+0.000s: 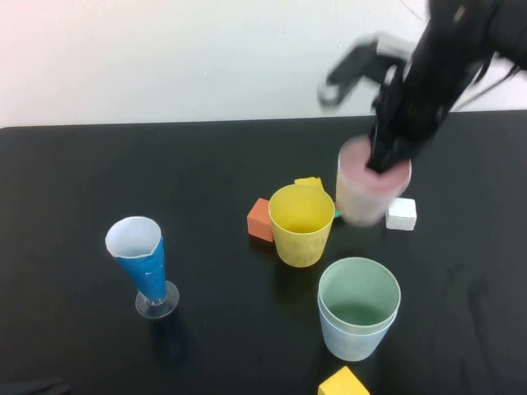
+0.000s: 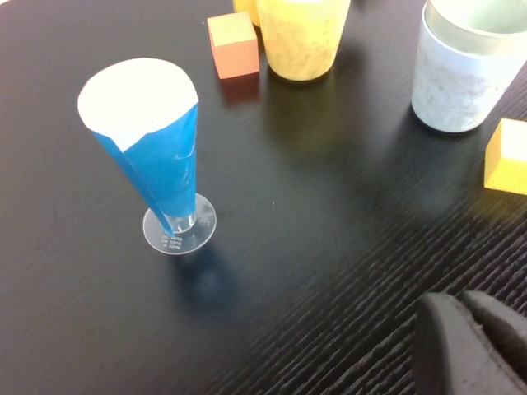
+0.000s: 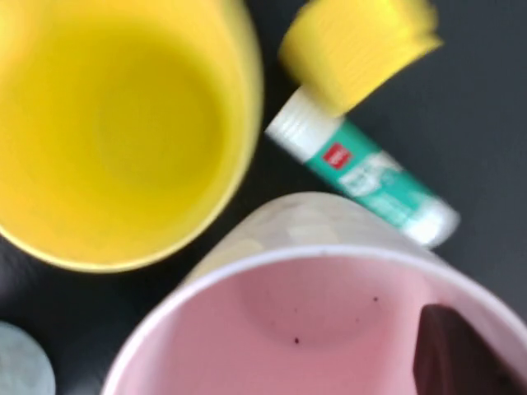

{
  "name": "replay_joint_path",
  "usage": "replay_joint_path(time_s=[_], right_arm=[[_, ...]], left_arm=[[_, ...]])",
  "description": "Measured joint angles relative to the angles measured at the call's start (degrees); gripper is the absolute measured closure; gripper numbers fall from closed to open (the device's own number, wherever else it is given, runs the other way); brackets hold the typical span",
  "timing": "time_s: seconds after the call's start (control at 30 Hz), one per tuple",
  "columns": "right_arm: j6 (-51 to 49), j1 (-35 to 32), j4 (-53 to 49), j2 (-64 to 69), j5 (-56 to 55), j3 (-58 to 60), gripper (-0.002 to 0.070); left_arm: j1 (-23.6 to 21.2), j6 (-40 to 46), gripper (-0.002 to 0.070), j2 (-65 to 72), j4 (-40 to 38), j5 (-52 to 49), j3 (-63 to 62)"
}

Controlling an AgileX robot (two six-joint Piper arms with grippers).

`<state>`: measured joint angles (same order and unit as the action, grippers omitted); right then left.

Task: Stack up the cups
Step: Pick up the pink cup, then place the pink cup on the yellow cup, then pick up the yellow cup

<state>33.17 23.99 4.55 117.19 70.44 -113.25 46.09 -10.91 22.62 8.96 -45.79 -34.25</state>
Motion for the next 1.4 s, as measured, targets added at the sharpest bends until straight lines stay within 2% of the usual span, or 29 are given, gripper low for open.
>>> replay_joint_path(time_s=[0.17, 0.33, 0.53, 0.83, 0.93, 1.07, 1.13, 1.23, 1.4], right_arm=[[-0.4, 0.0, 0.9, -5.1, 0.3, -6.3, 0.0655], [0.4, 0.3, 8.3, -6.5, 0.9, -8.4, 0.0655], [0.8, 2.6, 10.1, -2.8, 0.9, -8.4, 0.0655], [0.9, 4.5, 10.1, 4.7, 0.9, -8.4, 0.0647], [0.9, 4.5, 9.5, 5.7, 0.9, -8.4, 0.0589], [0.9, 4.5, 9.4, 6.1, 0.9, -8.4, 0.0416], [0.9, 4.5, 9.4, 6.1, 0.9, -8.4, 0.0353], [0.9, 4.5, 9.4, 6.5, 0.9, -8.4, 0.0318], [0.9, 4.5, 9.4, 9.8, 0.7, -8.4, 0.0309]], left_arm=[[0.0, 0.0, 0.0673, 0.0, 0.0, 0.0, 0.0], [0.0, 0.0, 0.0673, 0.0, 0.0, 0.0, 0.0], [0.0, 0.1, 0.0673, 0.0, 0.0, -0.4, 0.1], [0.0, 0.2, 0.0673, 0.0, 0.0, -6.2, 0.1], [0.0, 0.2, 0.0673, 0.0, 0.0, -8.0, 0.1], [0.0, 0.2, 0.0673, 0.0, 0.0, -8.6, 0.1], [0.0, 0.2, 0.0673, 0.0, 0.0, -8.6, 0.1], [0.0, 0.2, 0.0673, 0.0, 0.4, -8.6, 0.1], [0.0, 0.2, 0.0673, 0.0, 1.1, -8.2, 0.1]])
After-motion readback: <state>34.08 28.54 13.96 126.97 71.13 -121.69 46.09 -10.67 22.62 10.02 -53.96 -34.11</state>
